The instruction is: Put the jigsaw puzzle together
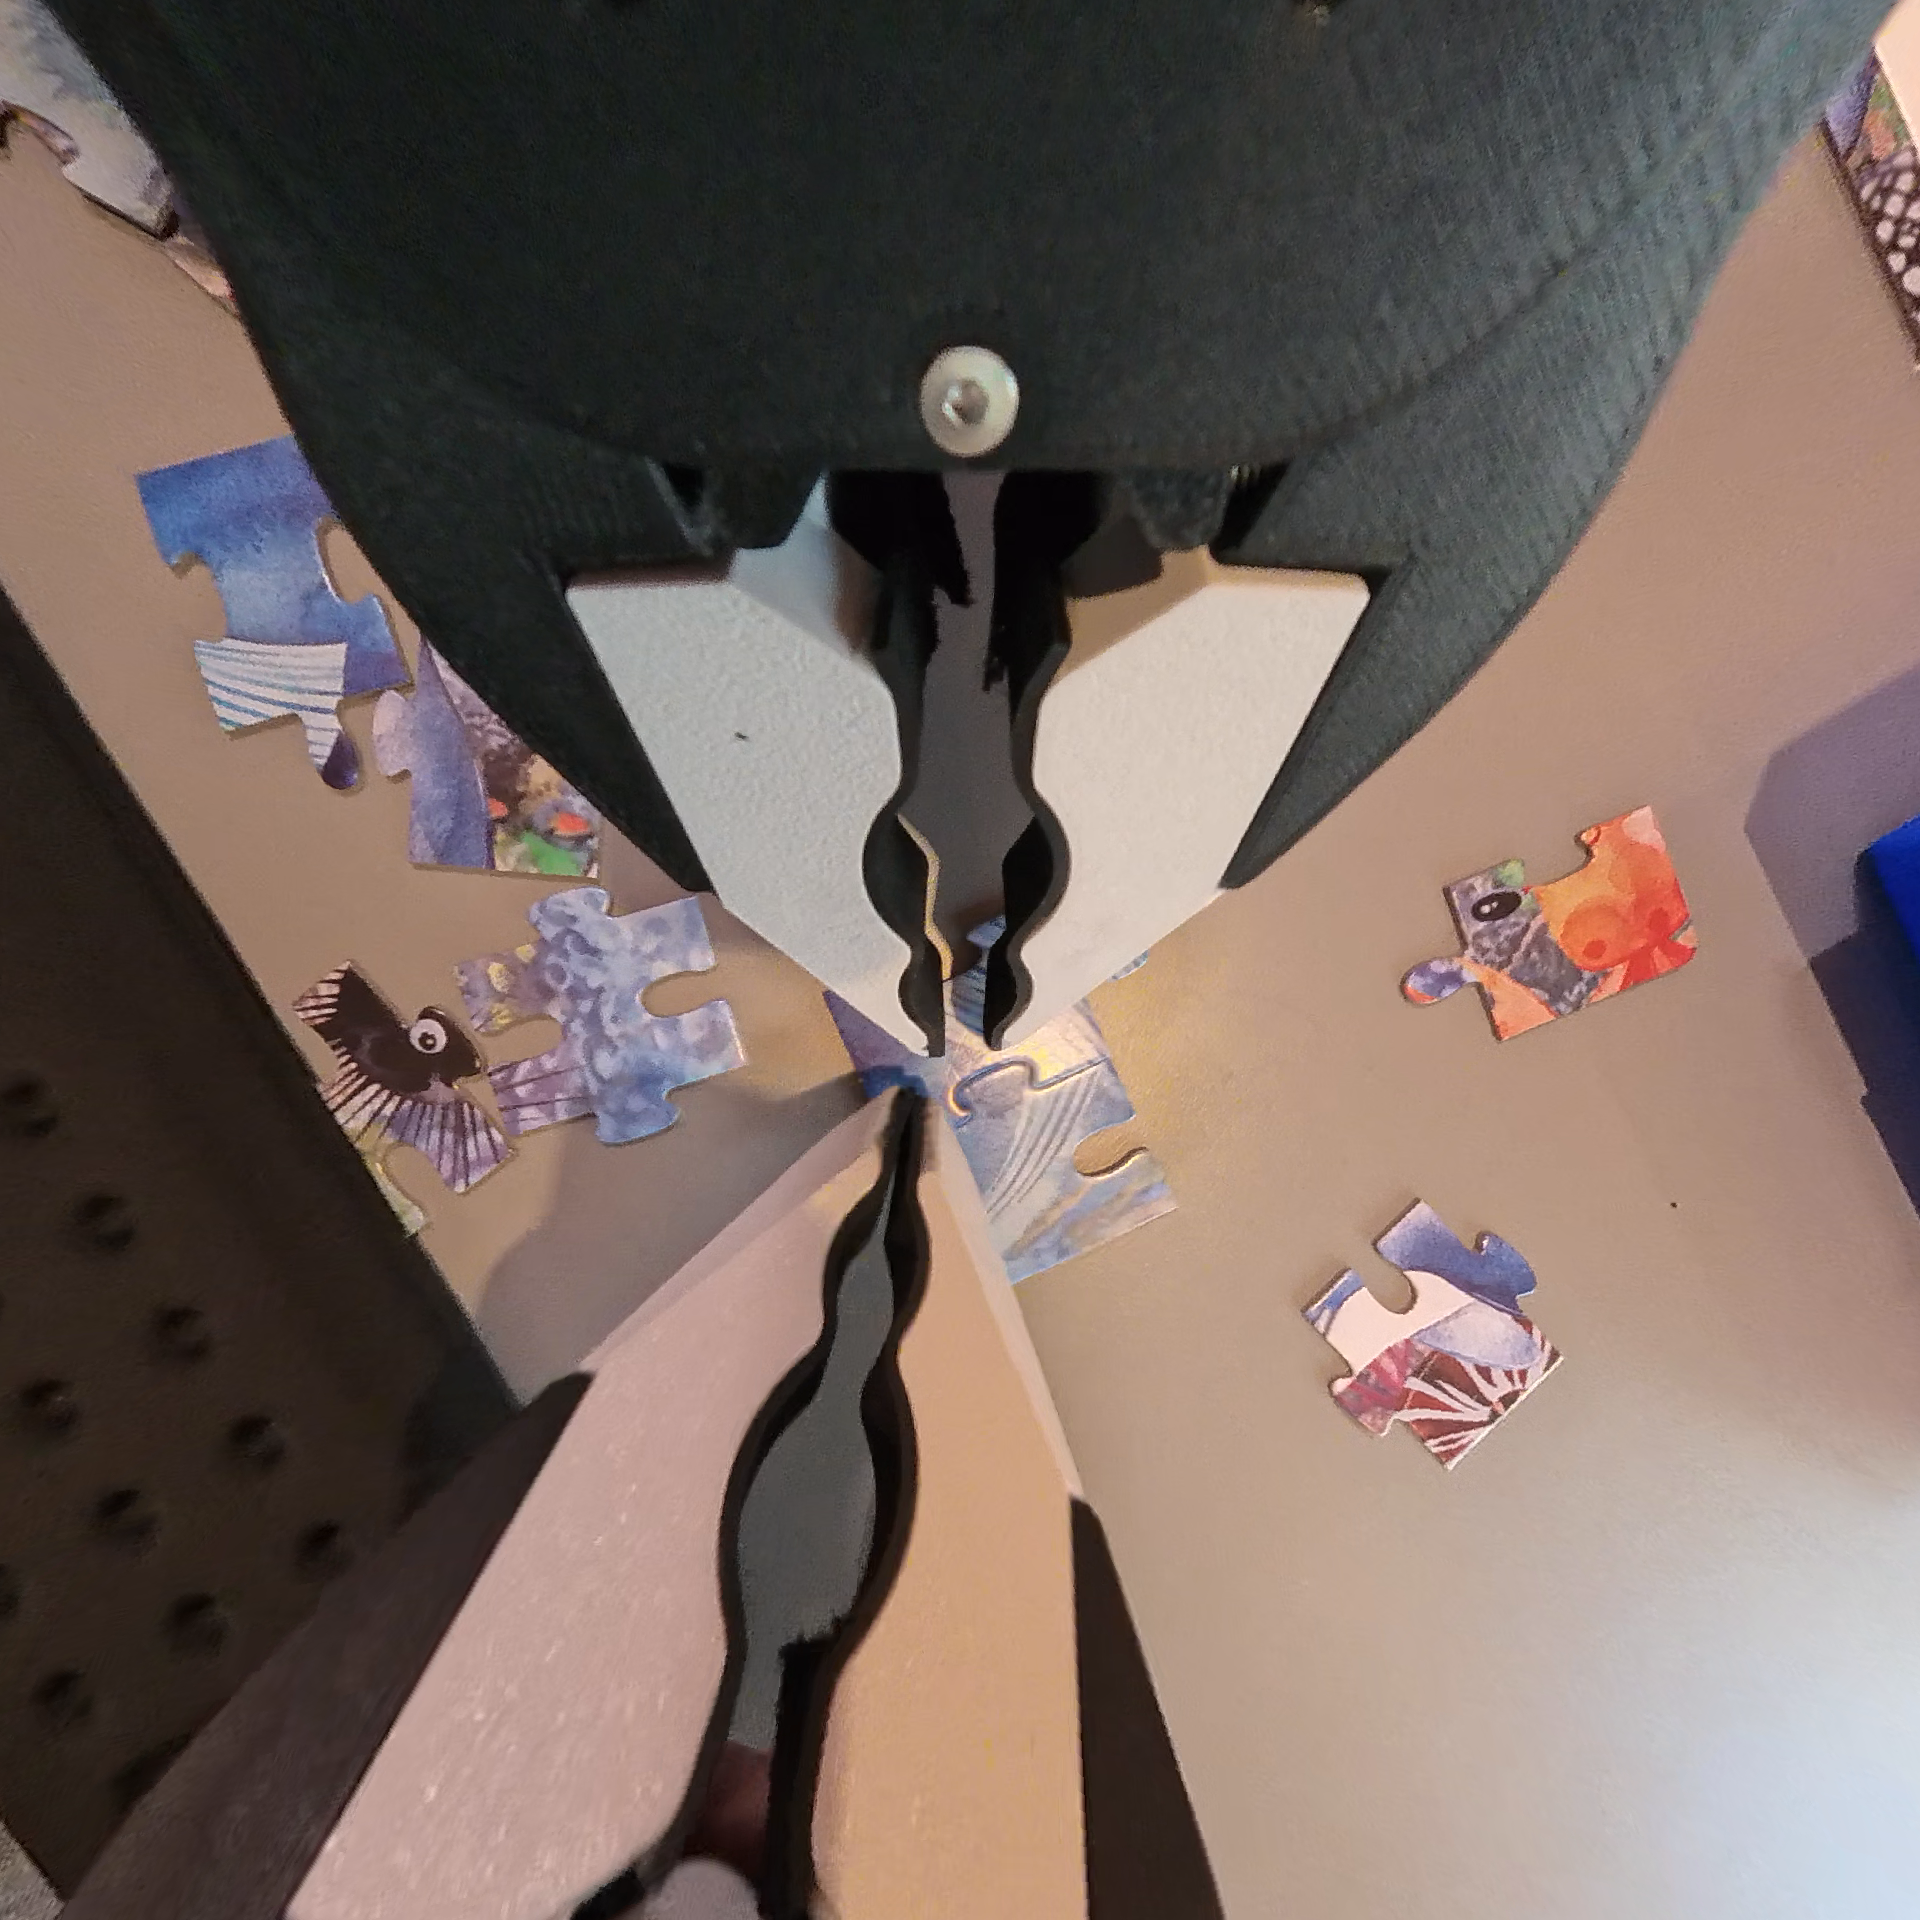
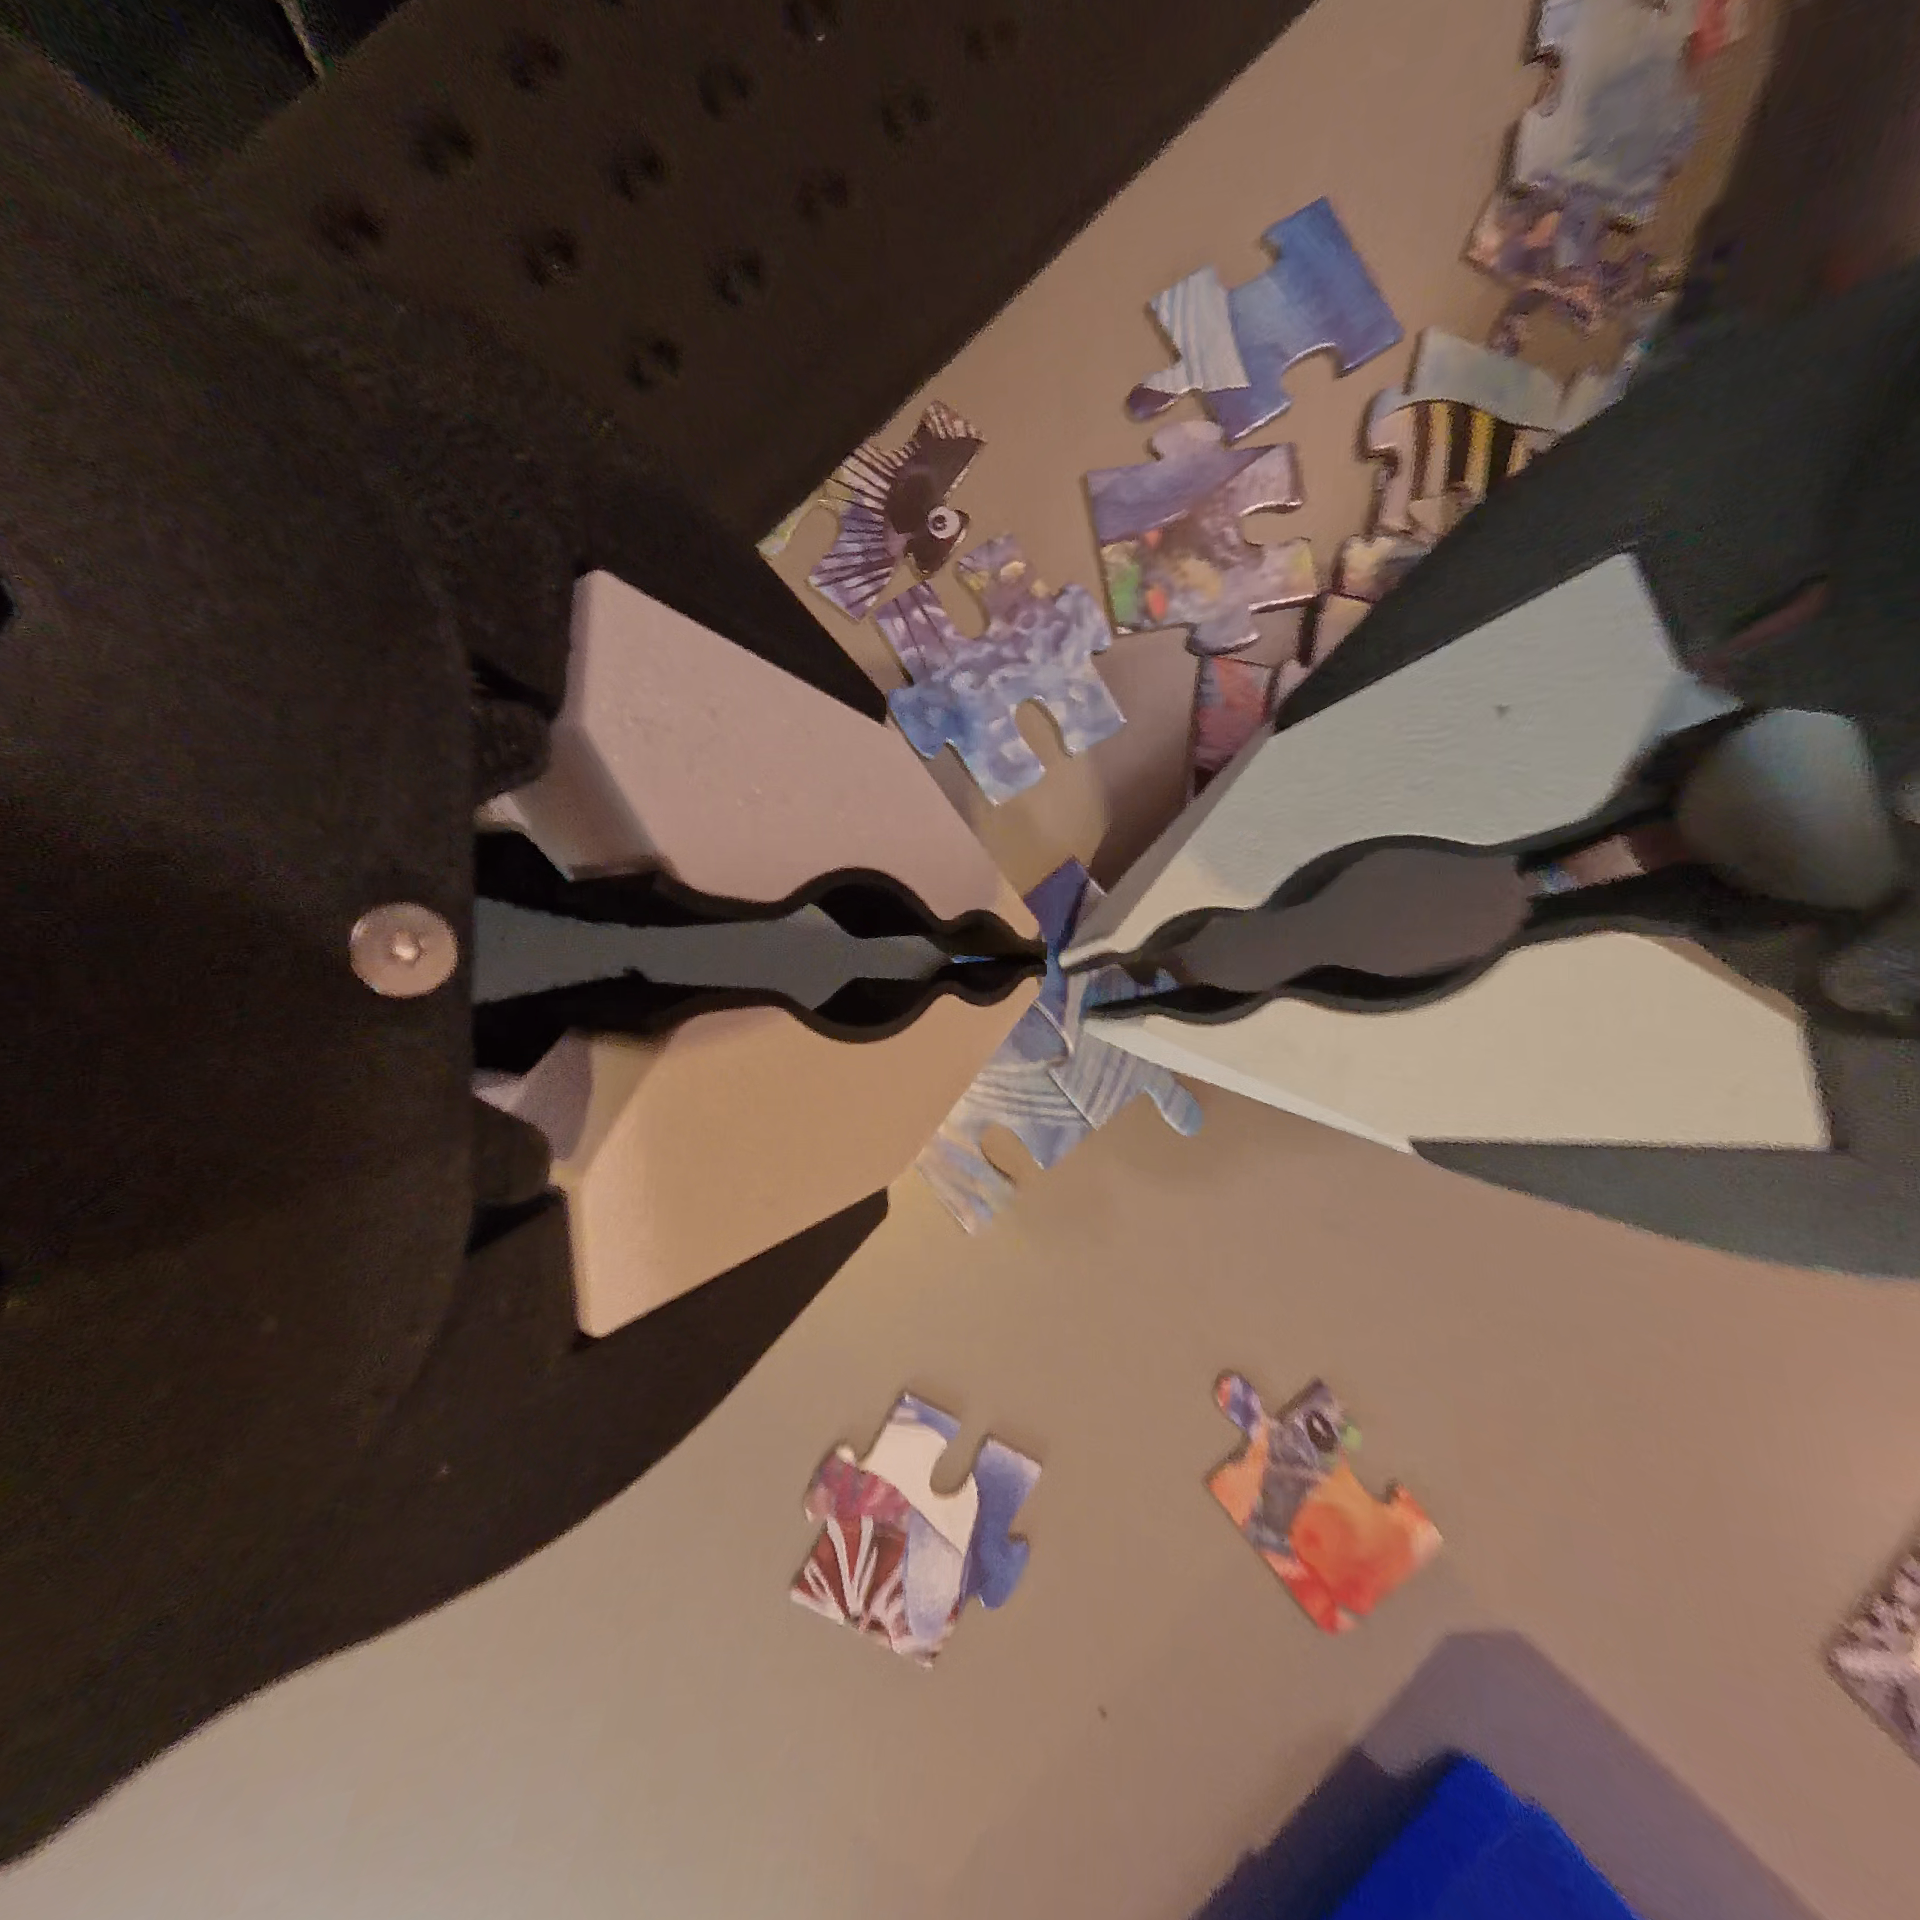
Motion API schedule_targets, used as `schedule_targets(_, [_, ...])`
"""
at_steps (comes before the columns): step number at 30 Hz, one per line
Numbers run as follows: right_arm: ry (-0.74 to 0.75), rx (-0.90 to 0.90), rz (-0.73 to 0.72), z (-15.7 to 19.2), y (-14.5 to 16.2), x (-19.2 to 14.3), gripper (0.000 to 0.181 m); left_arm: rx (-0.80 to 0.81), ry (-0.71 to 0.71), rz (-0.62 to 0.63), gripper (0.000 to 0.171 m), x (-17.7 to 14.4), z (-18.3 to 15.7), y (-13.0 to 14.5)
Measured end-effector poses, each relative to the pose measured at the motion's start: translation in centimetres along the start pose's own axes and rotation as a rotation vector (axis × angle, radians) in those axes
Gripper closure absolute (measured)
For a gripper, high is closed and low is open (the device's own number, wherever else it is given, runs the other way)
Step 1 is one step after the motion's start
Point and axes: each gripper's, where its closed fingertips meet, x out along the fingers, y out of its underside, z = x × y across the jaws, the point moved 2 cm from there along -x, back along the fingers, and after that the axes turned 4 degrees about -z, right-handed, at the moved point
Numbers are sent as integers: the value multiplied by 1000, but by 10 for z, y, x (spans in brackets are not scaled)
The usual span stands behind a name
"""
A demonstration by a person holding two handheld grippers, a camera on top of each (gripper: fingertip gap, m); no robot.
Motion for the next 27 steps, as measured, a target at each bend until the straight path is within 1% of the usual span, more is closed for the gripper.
schedule_targets(3, [62, -25, -56, -12, -15, -7, 181, -10, -9, -17, 166, -6, 2, -3])
schedule_targets(5, [71, -34, -61, -16, -19, -6, 181, -19, 4, -18, 166, -8, -1, -4])
schedule_targets(8, [84, -53, -36, -25, -17, 5, 181, -5, 3, 10, 166, -9, -6, 1])
schedule_targets(9, [75, -47, 3, -27, -9, 13, 181, -6, 6, 13, 166, -9, -8, 1])
schedule_targets(10, [65, -45, 14, -28, -6, 18, 181, -6, 5, 14, 166, -10, -9, 2])
schedule_targets(12, [47, -40, 18, -27, -6, 17, 181, -7, -3, 20, 165, -13, -9, 5])
schedule_targets(16, [61, -64, -39, -23, -19, 4, 181, -16, -11, 25, 165, -20, -10, 9])
schedule_targets(18, [45, -81, 27, -19, -7, 14, 181, -19, -20, 28, 165, -23, -9, 11])
schedule_targets(19, [41, -78, 37, -19, -4, 17, 181, -23, -22, 28, 165, -25, -10, 12])
schedule_targets(21, [44, -77, 31, -19, -5, 13, 181, -27, -29, 29, 165, -27, -11, 13])
schedule_targets(24, [35, -101, -26, -10, -18, 1, 181, -35, -39, 40, 165, -31, -14, 17])
schedule_targets(25, [41, -116, -2, -8, -15, 4, 181, -35, -43, 45, 165, -33, -15, 19])
schedule_targets(26, [42, -127, 62, -8, -4, 11, 181, -36, -45, 47, 165, -35, -15, 20])
schedule_targets(27, [25, -121, 71, -6, -1, 16, 181, -40, -48, 49, 165, -38, -17, 21])
